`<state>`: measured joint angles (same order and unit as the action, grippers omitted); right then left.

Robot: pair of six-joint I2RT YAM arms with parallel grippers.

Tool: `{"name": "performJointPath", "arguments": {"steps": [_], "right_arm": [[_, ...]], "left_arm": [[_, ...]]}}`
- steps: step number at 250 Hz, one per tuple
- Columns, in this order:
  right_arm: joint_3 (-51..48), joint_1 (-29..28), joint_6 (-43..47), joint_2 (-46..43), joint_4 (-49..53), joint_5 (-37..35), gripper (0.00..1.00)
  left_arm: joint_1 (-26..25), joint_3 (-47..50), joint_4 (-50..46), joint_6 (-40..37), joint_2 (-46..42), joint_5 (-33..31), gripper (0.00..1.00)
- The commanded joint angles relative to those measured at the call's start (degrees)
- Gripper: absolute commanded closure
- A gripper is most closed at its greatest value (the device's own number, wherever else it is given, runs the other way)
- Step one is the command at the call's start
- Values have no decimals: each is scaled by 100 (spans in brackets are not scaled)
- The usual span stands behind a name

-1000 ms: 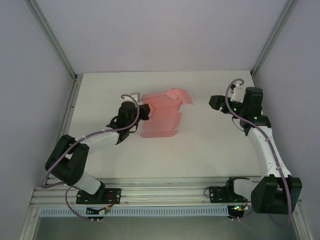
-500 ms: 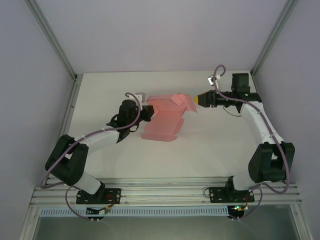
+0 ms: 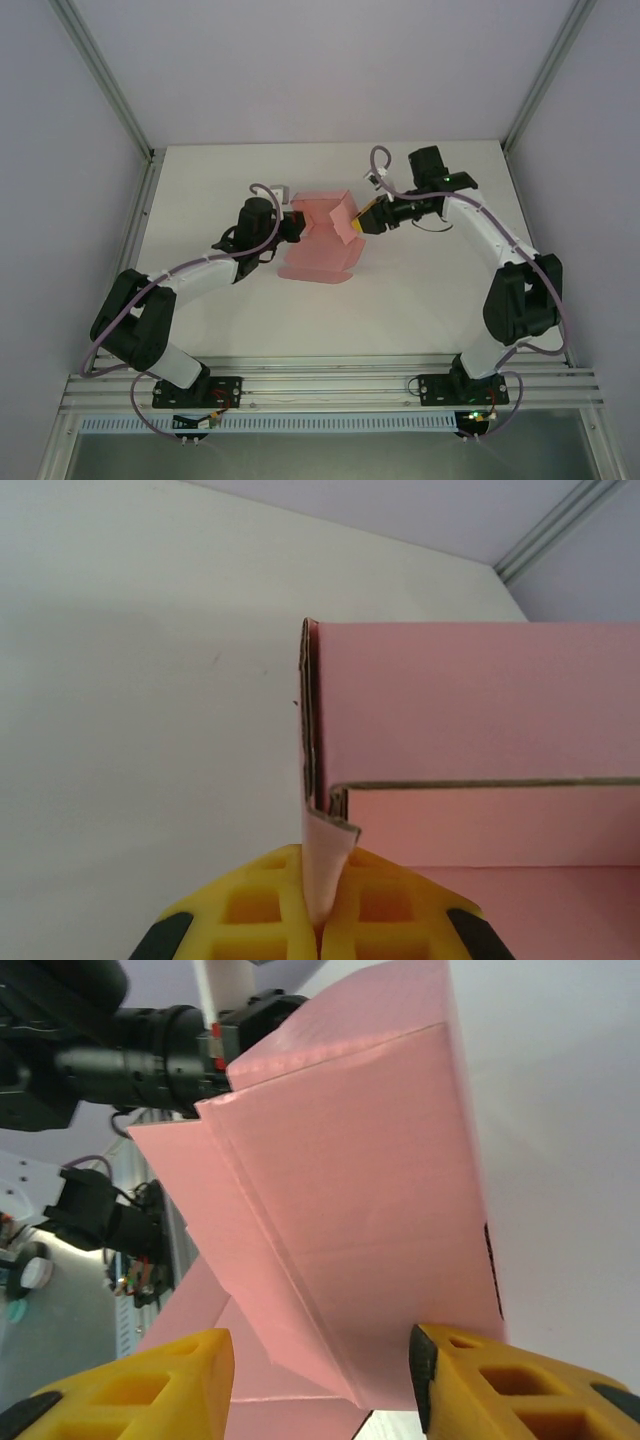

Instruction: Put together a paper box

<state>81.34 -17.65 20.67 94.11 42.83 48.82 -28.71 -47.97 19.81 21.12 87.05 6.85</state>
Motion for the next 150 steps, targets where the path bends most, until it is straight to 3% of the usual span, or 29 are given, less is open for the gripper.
{"name": "performJointPath", "arguments": {"steps": [1,49,75,135,150], "right_arm": [[11,-328,-450,-35,-684,-921,50],[-319,-986,-1041,-339,-1600,-3792,48],[-398,-1298,-1174,-399,-1853,-4695,54],[-740,-2067,-1169,-258,-2826,-6778,55],[-832,-2206,-1163,-193,-3123,-7259,62]], "left_arm": [[-30,-249,72,-55,-51,120,100],[-104,-266,-247,-147,-139,-138,100],[-172,-290,-341,-236,-192,-221,100],[-476,-388,-615,-394,-333,-611,100],[-533,-402,-693,-373,-361,-733,100]]}}
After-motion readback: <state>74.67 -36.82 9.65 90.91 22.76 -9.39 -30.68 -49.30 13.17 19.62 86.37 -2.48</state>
